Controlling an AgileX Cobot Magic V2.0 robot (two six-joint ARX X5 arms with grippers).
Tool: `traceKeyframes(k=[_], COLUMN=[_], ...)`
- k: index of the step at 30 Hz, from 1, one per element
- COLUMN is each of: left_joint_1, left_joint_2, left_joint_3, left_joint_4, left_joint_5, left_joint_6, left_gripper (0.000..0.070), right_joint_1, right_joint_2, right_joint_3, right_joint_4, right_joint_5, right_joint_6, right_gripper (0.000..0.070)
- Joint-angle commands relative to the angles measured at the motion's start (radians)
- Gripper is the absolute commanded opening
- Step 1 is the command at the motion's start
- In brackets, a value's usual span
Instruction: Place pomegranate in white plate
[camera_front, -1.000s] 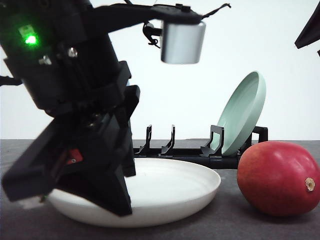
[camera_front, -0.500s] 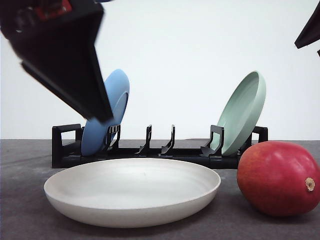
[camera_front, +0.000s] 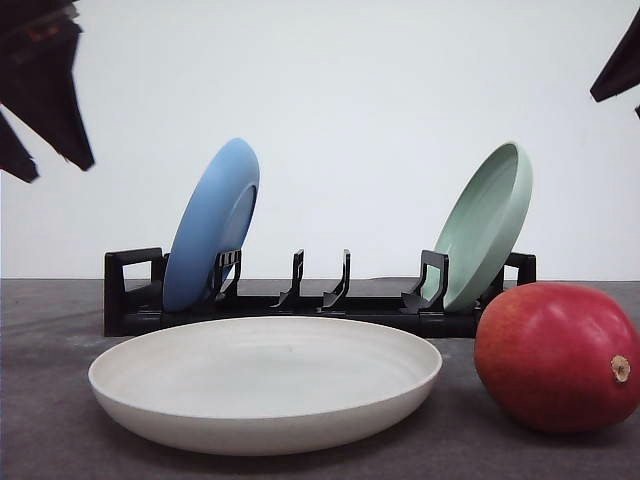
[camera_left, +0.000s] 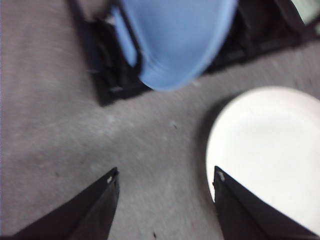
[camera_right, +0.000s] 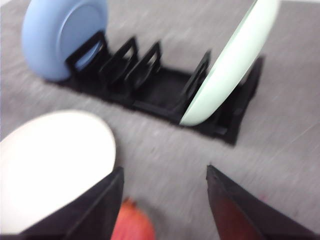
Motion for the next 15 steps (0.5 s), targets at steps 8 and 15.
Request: traceKeyframes(k=[8,15], left_joint_1=[0.068,0.068], left_joint_2=[-0.012,-0.012], left_joint_3=[0.01,0.01], left_joint_4=[0.032,0.031], left_joint_5=[0.066,0.066], left_joint_6=[-0.029,-0.041], left_gripper=[0.0353,0.0351], right_joint_1=[0.057,0.157], right_joint_2=[0.077,0.202], right_joint_3=[0.014,0.018], right_joint_4=[-0.107,-0.11], right_joint_5=[-0.047,0.025], right_joint_6=[0.145,0.256], right_gripper=[0.0395,0.0456])
